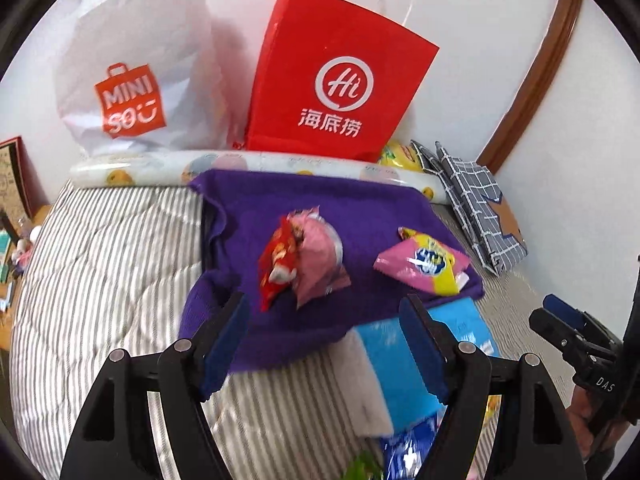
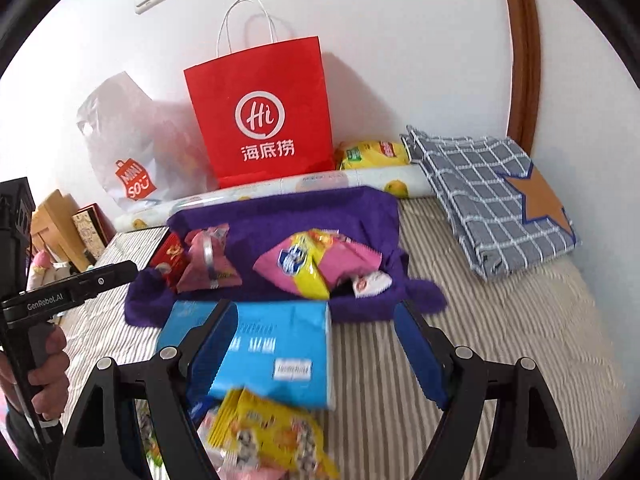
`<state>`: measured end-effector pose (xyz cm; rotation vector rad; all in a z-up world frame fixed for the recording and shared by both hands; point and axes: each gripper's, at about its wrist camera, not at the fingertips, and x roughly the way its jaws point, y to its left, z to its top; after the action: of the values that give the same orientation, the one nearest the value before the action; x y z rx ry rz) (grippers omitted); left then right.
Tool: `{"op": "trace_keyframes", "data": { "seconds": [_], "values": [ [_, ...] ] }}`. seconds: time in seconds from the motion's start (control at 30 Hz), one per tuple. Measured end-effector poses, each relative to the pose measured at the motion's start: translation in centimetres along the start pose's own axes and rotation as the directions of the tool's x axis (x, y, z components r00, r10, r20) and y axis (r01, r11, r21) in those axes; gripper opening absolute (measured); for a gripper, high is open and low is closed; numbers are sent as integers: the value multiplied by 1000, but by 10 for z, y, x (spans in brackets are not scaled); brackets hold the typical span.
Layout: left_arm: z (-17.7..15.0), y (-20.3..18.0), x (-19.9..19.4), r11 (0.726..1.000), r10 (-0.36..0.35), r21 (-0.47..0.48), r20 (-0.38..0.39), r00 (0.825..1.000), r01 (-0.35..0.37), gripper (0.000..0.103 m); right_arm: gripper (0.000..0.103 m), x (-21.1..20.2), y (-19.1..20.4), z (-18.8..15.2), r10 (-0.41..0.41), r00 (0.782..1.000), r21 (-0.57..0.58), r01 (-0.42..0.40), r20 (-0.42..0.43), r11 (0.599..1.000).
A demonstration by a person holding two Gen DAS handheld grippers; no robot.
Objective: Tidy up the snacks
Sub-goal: 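Grasp the yellow cracker bag with the right tool while the left tool grasps the green triangular packet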
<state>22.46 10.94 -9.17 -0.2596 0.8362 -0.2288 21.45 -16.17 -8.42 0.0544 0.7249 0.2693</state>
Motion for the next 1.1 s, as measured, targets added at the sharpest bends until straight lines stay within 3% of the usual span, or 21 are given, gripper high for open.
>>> {"op": "trace_keyframes", "data": {
  "seconds": [0.4, 0.63, 0.7, 0.77, 0.93, 1.1],
  "values": [
    [-33, 8, -35, 1000, 10, -19, -39, 999, -11, 76, 79, 2, 22, -51, 74, 989, -5, -75, -131, 997],
    [-52, 7, -43, 999, 34, -16, -60, 998, -35, 76, 79, 33, 27, -66, 36, 979, -8, -38, -201, 999],
    [-57, 7, -45, 999, 41, -15, -65, 997, -42, 76, 78, 36, 21, -66, 63, 977, 34, -57, -205, 998],
    [-62, 8, -47, 999, 48, -14, -69, 996, -49, 76, 68, 35, 16, -67, 93, 976, 73, -79, -199, 994],
    [-75, 7, -48, 999, 40, -17, -96, 995, -42, 76, 62, 25, 16, -67, 105, 978, 73, -94, -179, 993],
    [-88, -2, -50, 998, -57, -16, -106, 993, 55, 76, 62, 6, 17, -67, 119, 983, 73, -110, -139, 991]
  ]
}}
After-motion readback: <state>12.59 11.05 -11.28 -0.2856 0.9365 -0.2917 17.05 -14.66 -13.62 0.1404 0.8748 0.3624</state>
